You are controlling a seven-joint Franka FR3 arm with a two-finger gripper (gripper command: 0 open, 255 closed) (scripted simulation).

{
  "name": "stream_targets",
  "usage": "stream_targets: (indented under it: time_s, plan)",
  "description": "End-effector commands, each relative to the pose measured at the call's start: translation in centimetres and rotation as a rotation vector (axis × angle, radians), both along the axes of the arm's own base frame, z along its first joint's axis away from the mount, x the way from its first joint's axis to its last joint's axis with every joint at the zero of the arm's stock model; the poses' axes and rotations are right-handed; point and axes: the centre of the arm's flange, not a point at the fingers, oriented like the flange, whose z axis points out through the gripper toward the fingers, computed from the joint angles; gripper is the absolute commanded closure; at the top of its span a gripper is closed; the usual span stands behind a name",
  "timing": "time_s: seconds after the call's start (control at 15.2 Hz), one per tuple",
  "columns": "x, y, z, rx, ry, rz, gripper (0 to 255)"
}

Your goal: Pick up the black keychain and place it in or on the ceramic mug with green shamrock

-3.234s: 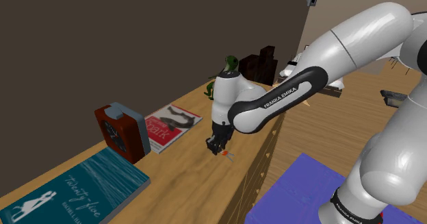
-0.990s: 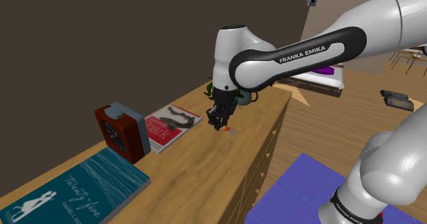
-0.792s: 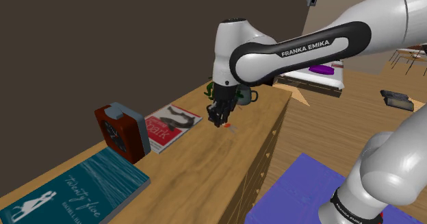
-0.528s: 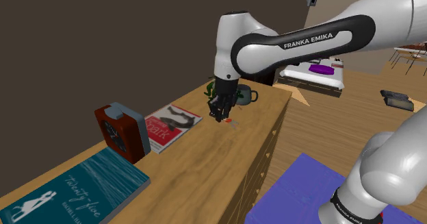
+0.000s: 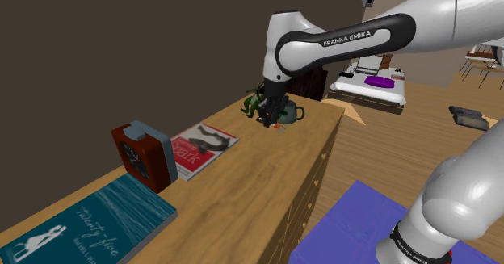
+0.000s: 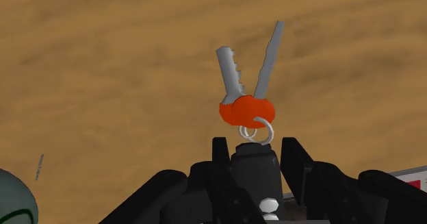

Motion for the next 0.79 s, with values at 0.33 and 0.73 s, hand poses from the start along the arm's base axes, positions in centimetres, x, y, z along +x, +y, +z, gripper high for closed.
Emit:
stream_targets:
  time_s: [0.33, 0.73]
  plan:
    - [4.7, -8.2, 0.1, 0.000, 0.000, 0.002, 255]
    - [8.5, -15.1, 0.2, 0.000, 0.000, 0.002, 255]
